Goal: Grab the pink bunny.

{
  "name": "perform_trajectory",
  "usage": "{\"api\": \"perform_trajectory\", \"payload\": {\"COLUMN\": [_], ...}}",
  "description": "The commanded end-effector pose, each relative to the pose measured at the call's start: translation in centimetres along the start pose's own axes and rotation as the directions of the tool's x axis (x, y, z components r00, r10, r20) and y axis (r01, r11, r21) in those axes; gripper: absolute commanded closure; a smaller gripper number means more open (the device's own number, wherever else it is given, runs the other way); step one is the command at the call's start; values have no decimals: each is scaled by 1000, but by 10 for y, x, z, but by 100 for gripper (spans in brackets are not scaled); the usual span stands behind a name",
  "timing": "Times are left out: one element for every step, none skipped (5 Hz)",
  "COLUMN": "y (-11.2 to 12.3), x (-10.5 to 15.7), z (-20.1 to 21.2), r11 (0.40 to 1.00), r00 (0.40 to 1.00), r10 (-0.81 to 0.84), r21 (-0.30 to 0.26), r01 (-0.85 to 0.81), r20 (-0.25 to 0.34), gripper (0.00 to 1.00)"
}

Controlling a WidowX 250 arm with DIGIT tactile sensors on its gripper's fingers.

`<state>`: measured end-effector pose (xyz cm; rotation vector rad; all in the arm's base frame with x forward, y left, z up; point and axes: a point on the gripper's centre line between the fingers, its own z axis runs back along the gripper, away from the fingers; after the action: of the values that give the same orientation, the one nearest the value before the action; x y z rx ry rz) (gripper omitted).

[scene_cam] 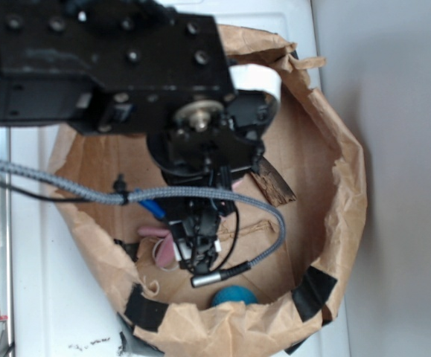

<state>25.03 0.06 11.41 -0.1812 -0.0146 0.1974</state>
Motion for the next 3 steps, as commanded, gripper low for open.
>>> {"api": "perform_trajectory", "payload": {"y": [-22,-22,-26], "x": [-8,-15,-14], "z": [-20,-43,-65], "r11": [999,998,997], "r00": [992,987,979], "r10": [26,9,-4], "r21": [37,56,82], "r01": [-31,-18,-13], "r20": [121,158,203], "gripper": [0,0,0]}}
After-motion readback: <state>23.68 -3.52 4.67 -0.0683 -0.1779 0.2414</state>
